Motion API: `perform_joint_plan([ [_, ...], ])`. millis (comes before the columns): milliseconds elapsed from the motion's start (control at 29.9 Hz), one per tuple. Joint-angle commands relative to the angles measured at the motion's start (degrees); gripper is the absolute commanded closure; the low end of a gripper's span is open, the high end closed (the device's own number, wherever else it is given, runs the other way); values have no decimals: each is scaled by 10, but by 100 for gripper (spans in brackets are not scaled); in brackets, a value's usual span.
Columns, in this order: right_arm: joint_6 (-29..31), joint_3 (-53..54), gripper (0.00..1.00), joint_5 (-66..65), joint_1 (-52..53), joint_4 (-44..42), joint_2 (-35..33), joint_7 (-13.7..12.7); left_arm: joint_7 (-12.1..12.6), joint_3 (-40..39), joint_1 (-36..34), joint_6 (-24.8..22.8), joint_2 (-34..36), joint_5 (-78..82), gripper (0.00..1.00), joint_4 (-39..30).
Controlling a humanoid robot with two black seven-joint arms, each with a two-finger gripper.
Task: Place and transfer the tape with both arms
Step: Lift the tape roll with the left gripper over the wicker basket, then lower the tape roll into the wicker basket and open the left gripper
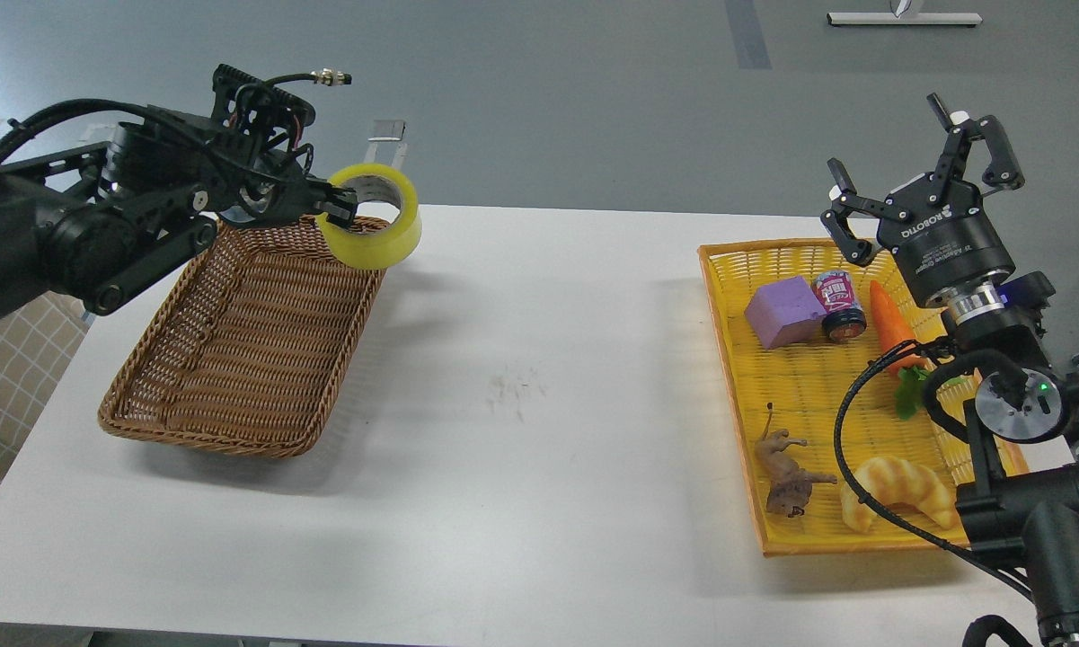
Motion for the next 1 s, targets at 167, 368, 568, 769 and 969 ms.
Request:
perform_joint_plan([
  [167, 0, 0, 0, 0, -1, 0, 0, 0, -18, 48, 5, 0, 37, -1, 100, 1],
  [368, 0, 0, 0, 0, -2, 0, 0, 0, -23, 50, 23, 0, 72, -2, 100, 1],
  [568, 0, 0, 0, 0, -2, 0, 0, 0, -32, 51, 53, 0, 81, -10, 100, 2],
  [769, 0, 0, 0, 0, -2, 0, 0, 0, -40, 51, 91, 0, 83, -16, 100, 12],
  [969, 0, 0, 0, 0, -2, 0, 0, 0, -41, 50, 108, 2, 83, -18, 100, 27],
])
